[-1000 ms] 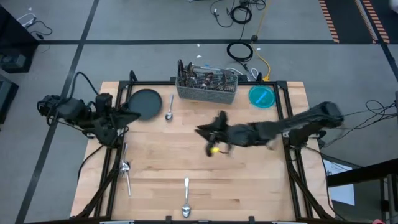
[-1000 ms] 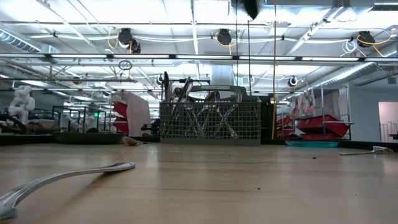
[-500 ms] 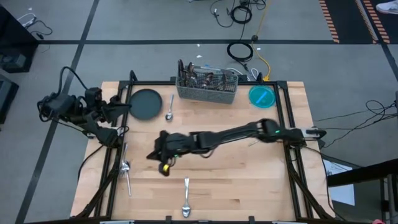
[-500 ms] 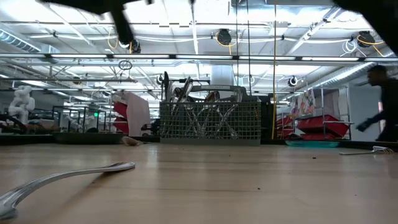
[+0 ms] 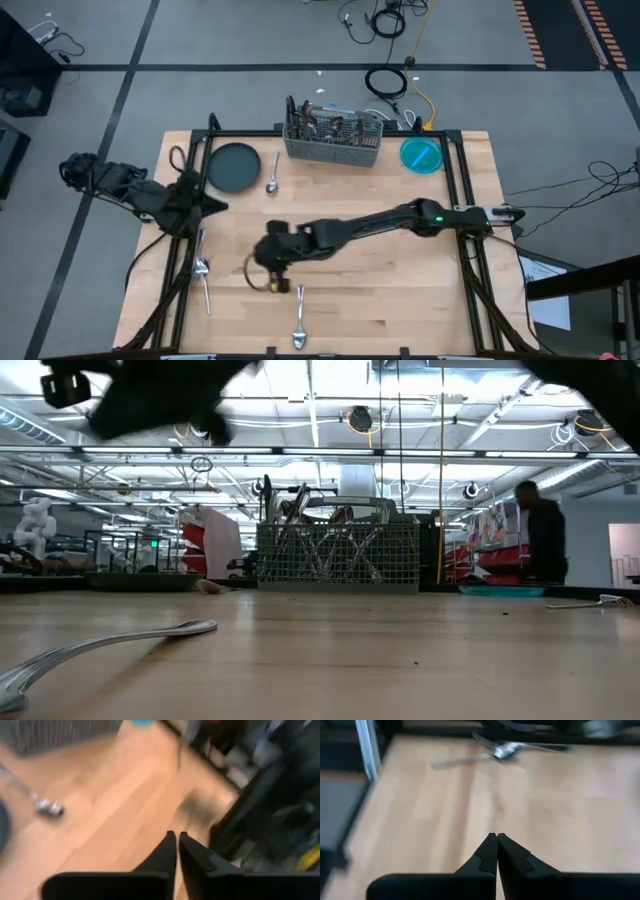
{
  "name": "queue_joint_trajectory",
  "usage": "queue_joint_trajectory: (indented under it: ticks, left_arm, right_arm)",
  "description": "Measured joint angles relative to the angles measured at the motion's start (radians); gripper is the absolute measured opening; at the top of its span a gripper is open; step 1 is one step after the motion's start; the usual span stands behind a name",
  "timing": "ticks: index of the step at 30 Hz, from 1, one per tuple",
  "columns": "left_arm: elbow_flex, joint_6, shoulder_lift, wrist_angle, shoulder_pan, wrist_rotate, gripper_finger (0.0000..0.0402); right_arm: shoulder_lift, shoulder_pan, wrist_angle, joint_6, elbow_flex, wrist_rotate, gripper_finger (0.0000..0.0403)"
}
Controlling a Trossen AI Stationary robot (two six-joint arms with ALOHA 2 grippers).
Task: Sort silverware
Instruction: Put the fork into the silverware basket
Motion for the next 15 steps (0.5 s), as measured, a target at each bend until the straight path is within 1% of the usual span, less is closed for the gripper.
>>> queue_joint_trajectory:
  ticks: [1, 2, 4, 6, 9, 11, 12, 15]
  left_arm:
    - [0.012, 0.001, 0.017, -0.043, 0.0, 0.031, 0.0014]
    - [0.023, 0.001, 0.034, -0.085, 0.0, 0.067, 0.0009]
    - [0.034, -0.006, 0.068, -0.195, 0.0, 0.137, 0.0008]
    - [0.037, -0.006, 0.101, -0.275, 0.0, 0.217, 0.0006]
    - [0.031, -0.004, 0.163, -0.401, -0.002, 0.367, 0.0004]
    - [0.017, 0.033, 0.206, -0.429, -0.021, 0.434, 0.0004]
    - [0.008, 0.06, 0.228, -0.43, -0.035, 0.453, 0.0003]
    - [-0.009, 0.134, 0.298, -0.418, -0.089, 0.457, 0.0003]
  right_arm:
    - [-0.042, 0.015, -0.077, -0.041, 0.0, 0.065, 0.0]
    - [-0.095, 0.026, -0.152, -0.082, 0.0, 0.118, 0.0]
    - [-0.227, 0.032, -0.298, -0.14, 0.0, 0.202, 0.0]
    - [-0.358, 0.021, -0.421, -0.146, 0.005, 0.276, 0.0]
    - [-0.514, 0.017, -0.574, -0.063, 0.005, 0.4, 0.0]
    - [-0.598, 0.035, -0.632, 0.012, -0.001, 0.476, 0.0]
    - [-0.643, 0.051, -0.656, 0.049, -0.003, 0.518, 0.0]
    - [-0.772, 0.114, -0.699, 0.133, 0.004, 0.706, 0.0]
